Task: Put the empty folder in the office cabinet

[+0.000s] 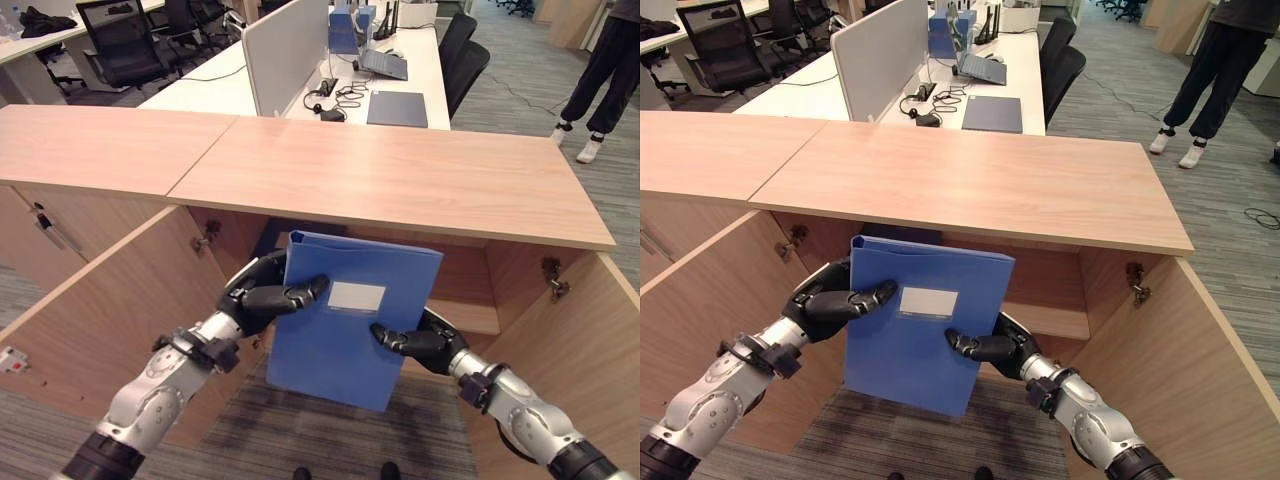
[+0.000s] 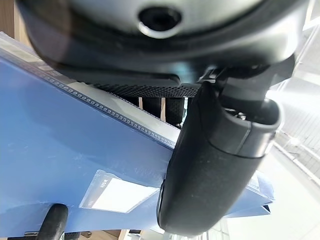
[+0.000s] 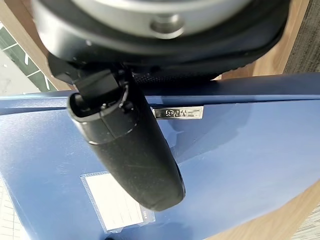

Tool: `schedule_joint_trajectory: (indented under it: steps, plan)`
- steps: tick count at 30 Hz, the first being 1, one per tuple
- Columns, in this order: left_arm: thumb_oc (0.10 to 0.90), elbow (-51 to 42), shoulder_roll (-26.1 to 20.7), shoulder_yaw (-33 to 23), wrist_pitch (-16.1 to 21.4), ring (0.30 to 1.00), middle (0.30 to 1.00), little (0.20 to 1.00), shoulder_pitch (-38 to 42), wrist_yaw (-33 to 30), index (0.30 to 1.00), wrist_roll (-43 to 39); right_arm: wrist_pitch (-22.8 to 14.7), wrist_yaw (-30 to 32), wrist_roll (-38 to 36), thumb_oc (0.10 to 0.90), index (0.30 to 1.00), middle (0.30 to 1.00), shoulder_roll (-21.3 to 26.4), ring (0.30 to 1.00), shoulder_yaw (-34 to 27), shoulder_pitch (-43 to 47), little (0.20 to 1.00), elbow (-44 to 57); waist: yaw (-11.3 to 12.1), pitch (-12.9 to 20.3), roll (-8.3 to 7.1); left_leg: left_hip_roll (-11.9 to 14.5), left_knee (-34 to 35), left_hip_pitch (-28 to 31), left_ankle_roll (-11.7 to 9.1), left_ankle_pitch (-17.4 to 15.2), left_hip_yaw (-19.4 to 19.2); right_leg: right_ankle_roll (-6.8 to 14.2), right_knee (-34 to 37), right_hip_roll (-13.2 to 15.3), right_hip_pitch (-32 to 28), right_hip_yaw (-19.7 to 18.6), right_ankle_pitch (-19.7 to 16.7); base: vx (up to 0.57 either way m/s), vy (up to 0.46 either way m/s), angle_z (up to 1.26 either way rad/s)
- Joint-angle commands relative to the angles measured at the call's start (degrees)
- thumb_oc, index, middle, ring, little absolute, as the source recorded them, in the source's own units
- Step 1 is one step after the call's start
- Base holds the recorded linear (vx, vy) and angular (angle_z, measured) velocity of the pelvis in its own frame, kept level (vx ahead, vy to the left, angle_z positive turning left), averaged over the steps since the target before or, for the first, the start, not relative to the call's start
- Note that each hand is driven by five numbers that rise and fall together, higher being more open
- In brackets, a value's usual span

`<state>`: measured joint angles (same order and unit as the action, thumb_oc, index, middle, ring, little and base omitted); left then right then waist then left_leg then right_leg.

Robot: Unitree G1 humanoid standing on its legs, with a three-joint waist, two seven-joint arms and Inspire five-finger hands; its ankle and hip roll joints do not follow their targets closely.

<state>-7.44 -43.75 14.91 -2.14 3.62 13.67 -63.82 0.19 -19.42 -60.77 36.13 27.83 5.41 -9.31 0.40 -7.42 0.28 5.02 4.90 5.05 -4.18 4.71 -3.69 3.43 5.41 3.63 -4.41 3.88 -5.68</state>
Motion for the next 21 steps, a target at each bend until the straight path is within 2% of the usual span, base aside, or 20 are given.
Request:
schedule_joint_trajectory:
  steps: [1, 2, 3, 4, 7, 8, 10, 14, 16, 17, 18, 19, 20, 21]
  plan:
    - [0.400, -14.39, 14.23, 4.00, 6.86, 0.300, 0.300, 0.300, 12.03, 7.86, 0.300, -11.72, -3.68, -7.62, -3.24, 0.400, 0.300, 0.300, -13.28, 0.300, 5.70, 10.86, 0.300, 15.63, -0.39, 1.57, -0.24, 3.55, 0.10, 1.47, -3.34, -2.36, -0.76, 4.83, -3.68, 2.35, -4.83, -0.18, 11.59, 0.00, 0.000, 0.00]
    - [0.411, -14.32, 14.60, 3.65, 7.17, 0.316, 0.316, 0.316, 11.58, 7.62, 0.316, -11.69, -3.88, -7.50, -3.30, 0.400, 0.300, 0.300, -13.37, 0.300, 5.37, 10.56, 0.300, 15.65, -0.39, 1.58, -0.26, 3.58, 0.10, 1.49, -3.35, -2.38, -0.74, 4.80, -3.70, 2.34, -4.83, -0.17, 11.62, 0.00, 0.000, 0.00]
    - [0.566, -14.16, 14.94, 3.32, 7.43, 0.549, 0.549, 0.549, 11.14, 7.19, 0.549, -11.66, -4.03, -7.27, -3.34, 0.400, 0.300, 0.300, -13.35, 0.300, 5.03, 10.27, 0.300, 15.73, -0.39, 1.57, -0.26, 3.60, 0.10, 1.49, -3.36, -2.37, -0.74, 4.78, -3.66, 2.32, -4.89, -0.20, 11.62, 0.00, 0.000, 0.00]
    - [0.800, -13.41, 15.53, 2.83, 7.99, 0.900, 0.900, 0.900, 9.91, 5.90, 0.900, -11.40, -4.23, -6.76, -3.14, 0.400, 0.300, 0.300, -13.31, 0.300, 4.23, 9.57, 0.300, 15.54, -0.38, 1.51, -0.24, 3.64, 0.10, 1.42, -3.38, -2.34, -0.61, 4.74, -3.65, 2.24, -4.94, -0.11, 11.69, 0.00, 0.000, 0.00]
    - [0.800, -12.76, 14.61, 1.69, 8.78, 0.900, 0.900, 0.900, 8.24, 4.13, 0.900, -8.80, -4.25, -5.94, -2.15, 0.400, 0.300, 0.300, -12.81, 0.300, 2.76, 8.01, 0.300, 14.97, -0.39, 1.51, -0.19, 3.71, 0.10, 1.35, -3.42, -2.34, -0.48, 4.72, -3.63, 2.21, -4.97, -0.02, 11.74, 0.01, -0.012, 0.01]
    - [0.800, -11.65, 13.92, 0.24, 8.99, 0.900, 0.900, 0.900, 5.75, 2.27, 0.900, -2.62, -4.16, -5.18, -1.76, 0.400, 0.300, 0.300, -12.81, 0.300, 0.74, 5.54, 0.300, 13.65, -0.26, 1.49, -0.19, 3.75, 0.10, 1.32, -3.50, -2.27, -0.34, 4.63, -3.66, 2.18, -4.95, 0.07, 11.73, 0.03, -0.036, 0.06]
    - [0.800, -9.93, 14.27, 0.01, 8.75, 0.900, 0.900, 0.900, 4.69, 1.33, 0.900, 0.28, -4.12, -4.77, -1.32, 0.400, 0.300, 0.300, -12.69, 0.300, -0.23, 4.58, 0.300, 12.95, -0.19, 1.51, -0.20, 3.82, 0.10, 1.26, -3.56, -2.25, -0.28, 4.60, -3.69, 2.16, -4.91, 0.16, 11.75, 0.02, -0.037, 0.10]
    - [0.800, -1.20, 16.63, -4.83, 8.71, 0.900, 0.900, 0.900, -0.78, -1.11, 0.900, 15.76, -3.40, -3.53, 1.34, 0.400, 0.300, 0.300, -12.78, 0.300, -6.84, -0.87, 0.300, 9.90, -0.07, 1.35, -0.38, 4.20, 0.10, 0.85, -3.87, -2.06, -0.13, 4.42, -3.62, 1.90, -4.68, 0.41, 11.94, 0.02, -0.051, 0.09]
    - [0.800, 4.56, 17.82, -7.36, 10.28, 0.900, 0.900, 0.900, -3.55, -3.86, 0.900, 26.23, -3.32, -3.28, 1.83, 0.400, 0.300, 0.300, -13.26, 0.300, -10.51, -4.12, 0.300, 8.40, -0.07, 1.44, -0.42, 4.44, 0.10, 0.76, -4.09, -2.00, -0.26, 4.21, -3.50, 1.65, -4.65, 0.37, 12.03, 0.05, -0.076, 0.02]
    - [0.800, 12.14, 18.55, -10.98, 11.15, 0.900, 0.900, 0.900, -6.97, -5.23, 0.900, 35.97, -3.46, -2.27, 2.40, 0.400, 0.300, 0.300, -14.74, 0.300, -15.69, -7.77, 0.300, 5.50, -0.27, 1.43, -0.40, 4.80, 0.10, 0.55, -4.39, -1.93, -0.14, 3.98, -3.35, 1.27, -4.61, 0.34, 12.25, 0.05, -0.082, 0.00]
    - [0.800, 12.23, 18.58, -10.92, 11.25, 0.900, 0.900, 0.900, -6.94, -5.26, 0.900, 36.04, -3.47, -2.29, 2.40, 0.400, 0.300, 0.300, -14.74, 0.300, -15.71, -7.81, 0.300, 5.49, -0.26, 1.46, -0.40, 4.80, 0.10, 0.56, -4.40, -1.95, -0.13, 3.97, -3.35, 1.27, -4.63, 0.35, 12.28, 0.06, -0.112, 0.00]
    - [0.800, 18.46, 19.10, -12.37, 12.65, 0.900, 0.900, 0.900, -7.75, -7.65, 0.900, 42.70, -4.14, -1.33, 2.24, 0.400, 0.300, 0.300, -15.79, 0.300, -18.60, -9.49, 0.300, 3.40, -0.40, 1.51, -0.51, 5.12, 0.10, 0.49, -4.68, -1.88, -0.17, 3.87, -3.25, 0.99, -4.60, 0.34, 12.46, 0.03, -0.049, 0.00]
    - [0.800, 18.57, 19.14, -12.29, 12.74, 0.900, 0.900, 0.900, -7.70, -7.71, 0.900, 42.79, -4.14, -1.33, 2.25, 0.400, 0.300, 0.300, -15.80, 0.300, -18.63, -9.53, 0.300, 3.42, -0.37, 1.52, -0.50, 5.12, 0.10, 0.50, -4.69, -1.90, -0.17, 3.86, -3.25, 0.99, -4.62, 0.35, 12.49, 0.05, -0.099, -0.01]
    - [0.800, 25.34, 20.01, -12.90, 12.05, 0.900, 0.900, 0.900, -8.47, -9.54, 0.900, 46.51, -4.79, 0.16, 2.59, 0.400, 0.300, 0.300, -16.49, 0.300, -21.32, -11.38, 0.300, 0.94, -0.62, 1.34, -0.49, 5.58, 0.10, 0.43, -5.02, -1.74, -0.20, 3.66, -3.34, 0.65, -4.48, 0.25, 12.78, 0.03, -0.051, -0.01]
